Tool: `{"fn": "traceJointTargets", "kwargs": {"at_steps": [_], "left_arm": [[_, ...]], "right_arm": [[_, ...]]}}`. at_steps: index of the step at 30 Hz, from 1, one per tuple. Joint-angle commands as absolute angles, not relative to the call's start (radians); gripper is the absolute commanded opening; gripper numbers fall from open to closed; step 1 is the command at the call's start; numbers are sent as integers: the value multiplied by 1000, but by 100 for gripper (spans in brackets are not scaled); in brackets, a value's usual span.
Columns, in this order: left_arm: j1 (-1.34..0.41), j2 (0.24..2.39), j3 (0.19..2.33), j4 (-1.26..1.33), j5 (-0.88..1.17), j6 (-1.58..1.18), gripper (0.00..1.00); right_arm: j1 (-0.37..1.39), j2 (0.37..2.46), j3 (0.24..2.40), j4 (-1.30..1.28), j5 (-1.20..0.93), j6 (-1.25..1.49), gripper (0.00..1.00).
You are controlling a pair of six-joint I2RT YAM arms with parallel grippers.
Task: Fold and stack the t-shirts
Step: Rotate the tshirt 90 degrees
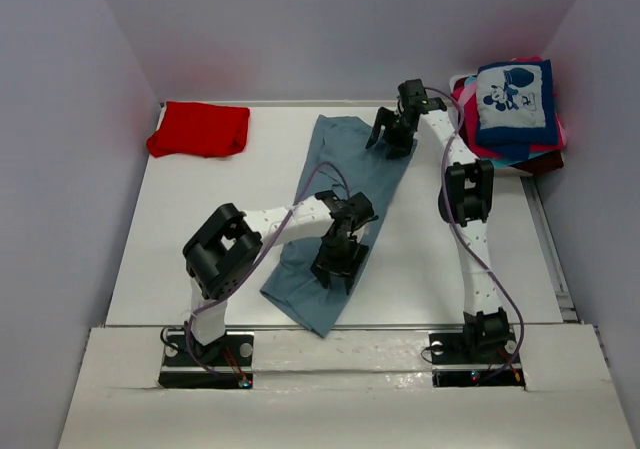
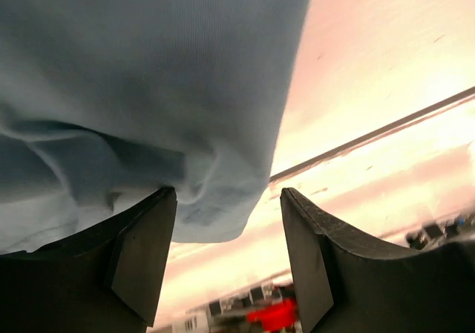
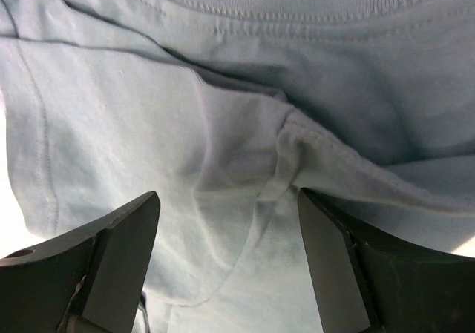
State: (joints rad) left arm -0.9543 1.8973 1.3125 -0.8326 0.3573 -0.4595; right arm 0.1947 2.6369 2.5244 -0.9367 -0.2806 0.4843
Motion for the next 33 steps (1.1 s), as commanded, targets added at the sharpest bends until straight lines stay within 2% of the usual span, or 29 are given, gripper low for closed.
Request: {"fn": "traceJointTargets", "kwargs": {"at_steps": [1,6,9,12,20,25,33], "left_arm": [[-951,1838,1454,-896,210,-497,69],[-879,1861,1690,-974,20,-502,70],[-801,1874,1775,-974,5,-489,71],[-659,1913,1844,-936,-5,-454,71],[-552,2210,2172,-925,-60,-382,70],[-503,2315,2253,-890,-28,-350,69],[-459,2352,2312,-859,-67,-284,70]], "right_arm": [[192,2518,2468,-916,-247,446,82],[192,2418,2445,-980,-238,448,82],[192,2336,2401,-1018,-232,465,82],[192,2243,2265,-1045,-242,474,83],[254,2011,1901,-1026,-293,472,83],[343,1913,1761,-1014,-310,491,83],[524,1842,1559,-930,-339,567,82]]}}
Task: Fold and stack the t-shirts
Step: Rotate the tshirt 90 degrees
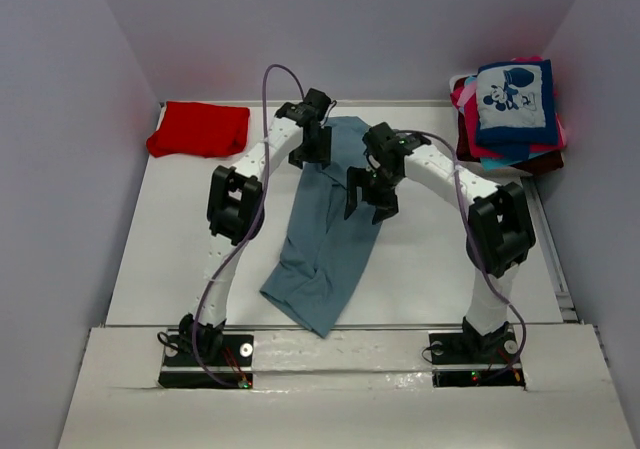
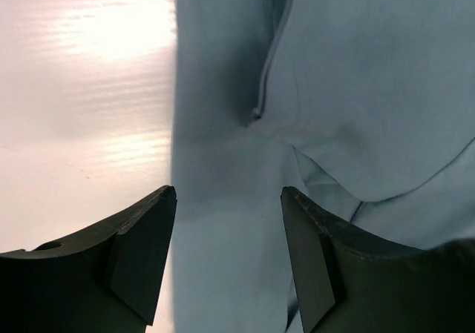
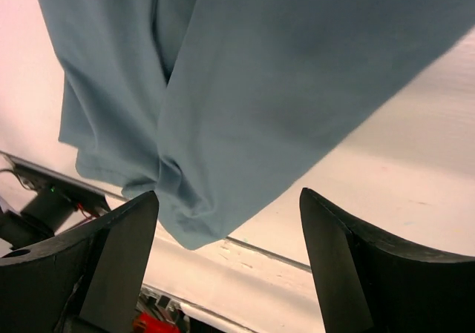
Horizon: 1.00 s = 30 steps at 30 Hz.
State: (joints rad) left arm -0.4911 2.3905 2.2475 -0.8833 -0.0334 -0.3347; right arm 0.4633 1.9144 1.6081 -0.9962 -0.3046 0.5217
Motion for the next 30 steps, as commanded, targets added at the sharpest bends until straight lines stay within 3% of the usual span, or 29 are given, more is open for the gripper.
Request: {"fn": "traceJointTargets", "kwargs": {"at_steps": [1,16,30], "left_arm": [[-448,2352,2312,-859,-71,-281,70],[-439,2370,2321,-830,-101,-252,69],[-457,2428,2375,-759,75,-209,69]], "right_arm": [[538,1841,1531,-919,-341,574,82],[753,1904,1496,-859,-423,644,81],[864,1973,1486,-868,-453,646,78]]}}
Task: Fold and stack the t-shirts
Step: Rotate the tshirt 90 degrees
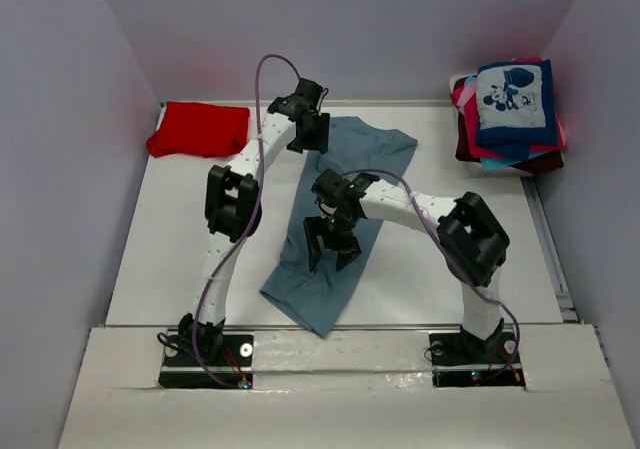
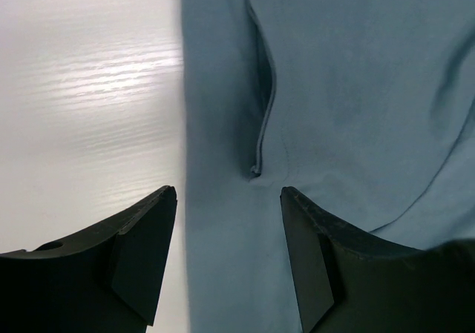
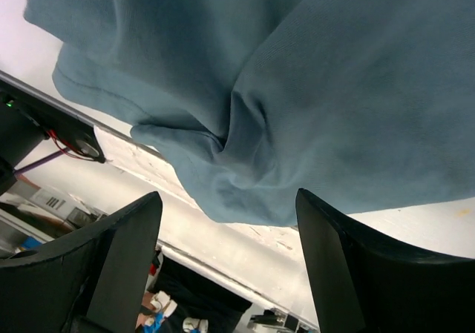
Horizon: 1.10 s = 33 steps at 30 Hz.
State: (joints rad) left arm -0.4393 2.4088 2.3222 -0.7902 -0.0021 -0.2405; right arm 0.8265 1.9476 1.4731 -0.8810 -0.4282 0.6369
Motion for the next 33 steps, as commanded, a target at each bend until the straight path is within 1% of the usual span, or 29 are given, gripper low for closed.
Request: {"fn": "traceJointTargets", "kwargs": {"at_steps": [1,5,15,18,19,25,33], "left_arm": [[-457,2434,2382,-761,84,-209,69],[-466,2474,2391,-768,94,-202,69],[-495,2526,2325,-787,51,-196,69],[-495,2542,2309,-810,9,-201,69],[-495,2540,2298,-813,-42,-202,69],[-495,2525,2209,-838,-196,-222,70],[-466,2510,2112,-859,-256,-253,70]], "right_arm": [[864,1979,1489,-870,-456,647,78],[873,2011,1511,-884,-460,644,77],[882,2063,1551,-905,-469,621,77],[891,2077,1554,-910,-472,615,76],[891,2082,1554,-911,-474,612,76],[891,2092,1543,-911,-483,598,76],[891,2080,1494,-907,-485,583,76]]}}
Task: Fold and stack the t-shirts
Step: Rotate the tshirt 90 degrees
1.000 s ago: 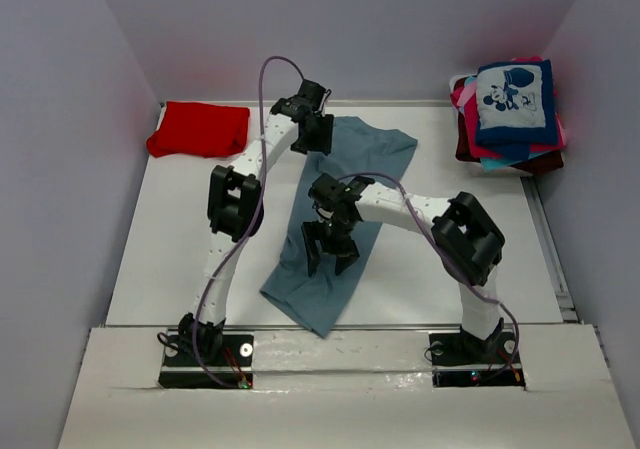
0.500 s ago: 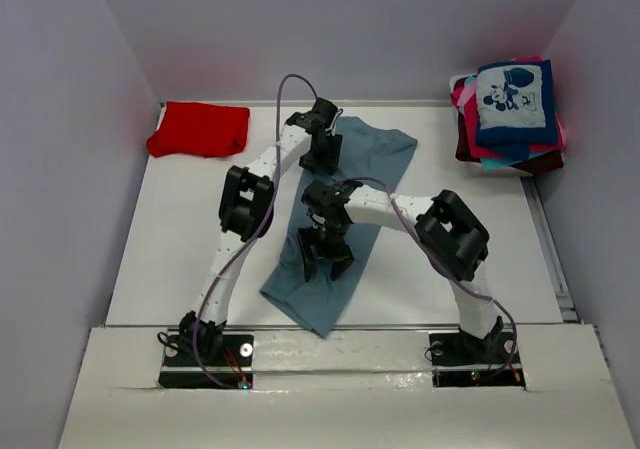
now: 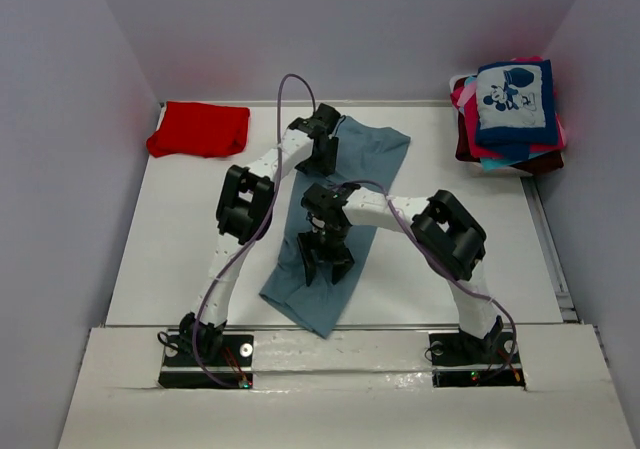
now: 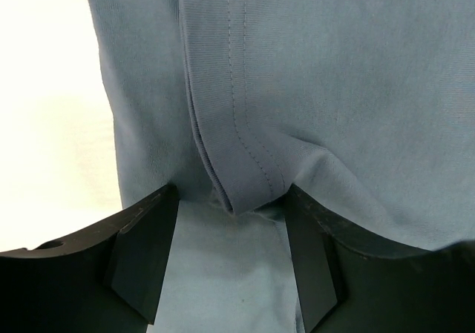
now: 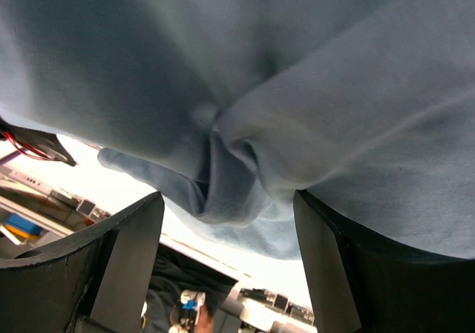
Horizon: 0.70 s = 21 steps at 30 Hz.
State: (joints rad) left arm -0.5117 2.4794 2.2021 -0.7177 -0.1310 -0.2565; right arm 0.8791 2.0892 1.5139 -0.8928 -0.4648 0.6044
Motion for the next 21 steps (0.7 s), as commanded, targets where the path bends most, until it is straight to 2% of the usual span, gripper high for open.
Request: {"fn": "traceJointTargets", "kwargs": {"at_steps": [1,14,21], "left_arm": [[-466,2508,2105,-858,-262,-256,70],[-394,2477,1988,-865,-287,-302,71],[-374,2454,1939,-854,-288,-304,71]], "right_arm": [[891,2076,1488,-910,-483,578,76],[891,2028,1350,-896,-431,594,76],[830,2008,1318,-893,-416,584,77]]}}
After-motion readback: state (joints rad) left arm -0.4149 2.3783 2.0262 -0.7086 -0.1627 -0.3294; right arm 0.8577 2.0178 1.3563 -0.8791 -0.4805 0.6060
